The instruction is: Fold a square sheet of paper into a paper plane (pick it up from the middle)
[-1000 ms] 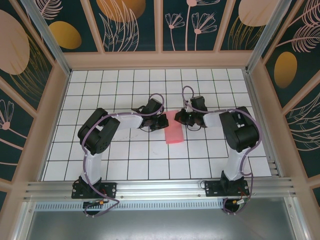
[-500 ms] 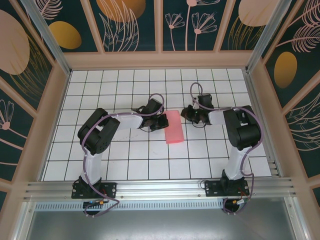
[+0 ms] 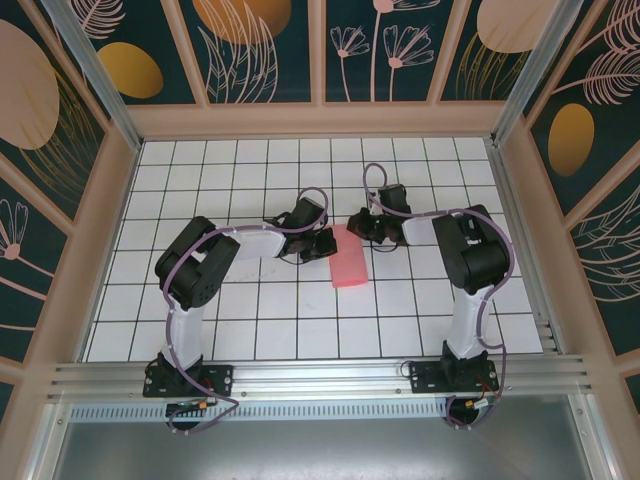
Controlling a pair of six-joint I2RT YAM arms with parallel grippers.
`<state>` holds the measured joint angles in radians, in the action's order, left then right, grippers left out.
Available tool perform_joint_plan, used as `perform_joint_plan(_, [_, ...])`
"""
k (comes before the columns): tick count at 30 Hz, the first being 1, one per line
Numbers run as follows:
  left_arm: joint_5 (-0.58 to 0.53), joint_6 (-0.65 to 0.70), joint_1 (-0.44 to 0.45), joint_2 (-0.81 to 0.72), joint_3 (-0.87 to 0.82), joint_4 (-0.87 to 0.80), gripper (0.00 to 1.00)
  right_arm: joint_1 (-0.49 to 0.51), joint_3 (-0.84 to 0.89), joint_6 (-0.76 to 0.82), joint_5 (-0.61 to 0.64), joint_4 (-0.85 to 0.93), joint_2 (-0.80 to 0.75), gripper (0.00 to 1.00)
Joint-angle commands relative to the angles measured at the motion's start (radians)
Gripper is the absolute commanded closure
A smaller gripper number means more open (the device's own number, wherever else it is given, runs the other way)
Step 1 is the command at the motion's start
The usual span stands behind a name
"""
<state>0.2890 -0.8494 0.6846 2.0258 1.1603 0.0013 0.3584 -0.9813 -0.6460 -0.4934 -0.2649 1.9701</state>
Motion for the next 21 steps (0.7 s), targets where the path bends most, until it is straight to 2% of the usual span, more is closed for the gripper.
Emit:
perform_joint_plan(1, [-0.130, 0.007, -0.002, 0.100, -0.076, -0.187, 0.92, -0.032, -0.017, -0.030, 0.093, 0.017, 0.029, 0.96])
perform_joint_plan(5, [-0.128, 0.013, -0.003, 0.096, -0.083, -0.187, 0.93, -0.087, 0.000, -0.079, 0.123, -0.002, 0.027, 0.96])
perform_joint_plan(10, [-0.126, 0.015, -0.002, 0.095, -0.085, -0.183, 0.93, -0.089, -0.009, -0.052, 0.103, 0.017, -0.034, 0.96])
perform_joint_plan(17, [-0.126, 0.020, -0.003, 0.094, -0.074, -0.182, 0.93, -0.019, 0.065, 0.056, -0.005, 0.106, -0.194, 0.96])
perform_joint_plan(21, [-0.131, 0.020, -0.002, 0.093, -0.073, -0.182, 0.94, 0.032, 0.100, 0.086, -0.020, 0.176, -0.208, 0.96])
